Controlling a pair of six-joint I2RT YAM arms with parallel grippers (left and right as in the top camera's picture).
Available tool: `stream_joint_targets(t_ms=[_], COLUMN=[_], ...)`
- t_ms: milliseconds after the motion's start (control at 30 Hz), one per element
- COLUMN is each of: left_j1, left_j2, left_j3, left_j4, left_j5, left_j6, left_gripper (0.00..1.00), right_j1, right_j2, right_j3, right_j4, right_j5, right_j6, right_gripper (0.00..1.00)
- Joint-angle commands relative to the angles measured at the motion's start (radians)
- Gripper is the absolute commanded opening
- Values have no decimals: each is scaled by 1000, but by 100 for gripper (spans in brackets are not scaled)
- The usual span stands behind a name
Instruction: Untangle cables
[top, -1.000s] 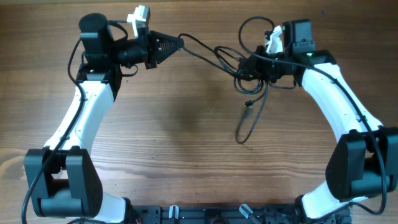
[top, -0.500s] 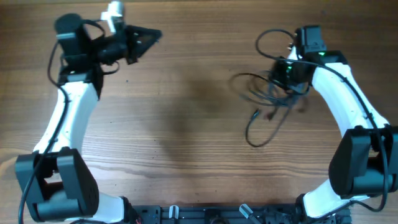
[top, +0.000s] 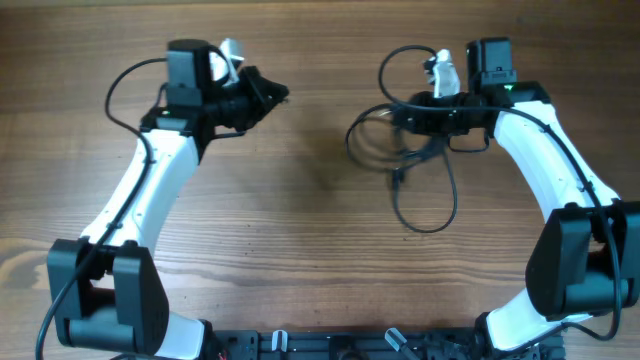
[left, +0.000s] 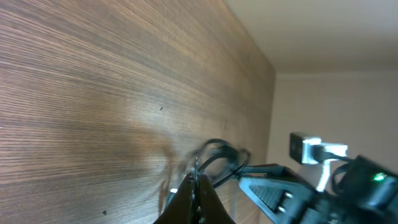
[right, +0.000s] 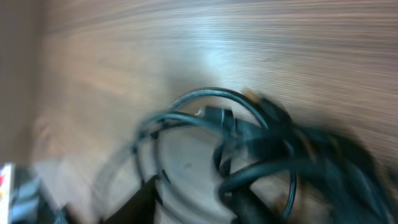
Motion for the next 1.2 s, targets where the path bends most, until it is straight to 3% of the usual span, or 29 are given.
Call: stream_joint_targets(t_ms=[0,133,267,467,667,700,767,867,1167], left_j1=[-13,-19,-57,-156,-264,-278,-305,-332,-380], left_j2=[-14,-14,-7,54,161,177,208,228,231], left_j3=[5,5,5,5,5,5,5,5,4], left_j4=[0,-4,-7,3,134,145,146,89,31], left_j5=[-74,-73,-83,-241,-415,-450,-504,-520,-579], left_j6=[51,51,95,106,102,101,92,19,-68], left_gripper=[4,4,4,4,28,28,17,9,15], right_j1=[1,1,-4,-39,-51,-51,-51,-51,-51], right_j2=[8,8,6,-4,-4,-4,-4,-4,-4], right_j3=[1,1,2,2,2,2,1,1,1], right_j4=[6,6,32,38,37,35,29,6,-12], right_j5=[-208,-194,-61,34,36,41,48,73,112], right_j6=[-72,-47,101,220,219,219,220,224,224], right_gripper=[48,50,50,50,50,50,50,50,50])
